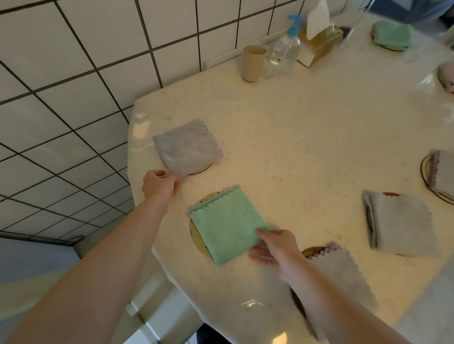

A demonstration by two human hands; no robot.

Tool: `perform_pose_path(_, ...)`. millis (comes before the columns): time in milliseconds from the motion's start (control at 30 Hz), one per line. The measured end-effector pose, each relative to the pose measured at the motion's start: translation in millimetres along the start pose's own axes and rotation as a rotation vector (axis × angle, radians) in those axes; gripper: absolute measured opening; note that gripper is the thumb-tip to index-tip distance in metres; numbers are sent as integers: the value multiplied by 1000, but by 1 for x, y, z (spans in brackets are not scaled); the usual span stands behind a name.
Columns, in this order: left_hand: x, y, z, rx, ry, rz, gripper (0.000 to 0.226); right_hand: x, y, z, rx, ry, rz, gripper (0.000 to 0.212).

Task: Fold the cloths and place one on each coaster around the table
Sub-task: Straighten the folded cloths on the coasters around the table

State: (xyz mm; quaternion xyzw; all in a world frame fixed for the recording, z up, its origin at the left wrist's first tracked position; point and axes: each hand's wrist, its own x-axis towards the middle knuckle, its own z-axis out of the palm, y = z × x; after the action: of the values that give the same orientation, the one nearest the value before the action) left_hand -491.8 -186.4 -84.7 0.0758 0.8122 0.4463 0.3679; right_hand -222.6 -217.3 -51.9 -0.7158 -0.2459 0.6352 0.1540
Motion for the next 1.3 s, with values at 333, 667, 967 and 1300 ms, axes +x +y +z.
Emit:
perform_pose_path(333, -127, -48, 26, 363, 258, 446, 35, 23, -25, -91, -120, -141, -125, 21)
perform_pose_path(667, -308, -129, 124, 366, 272, 280, 27, 67, -42, -273, -513, -50, -342, 27)
perform_pose_path(967, -357, -152, 168, 273, 251, -31, 40, 95, -45, -360, -660, 335, -271, 63)
perform_pose_path(1300, -354, -151, 174, 330, 279, -135, 43, 105, -61, -359, -633, 199, -236, 56)
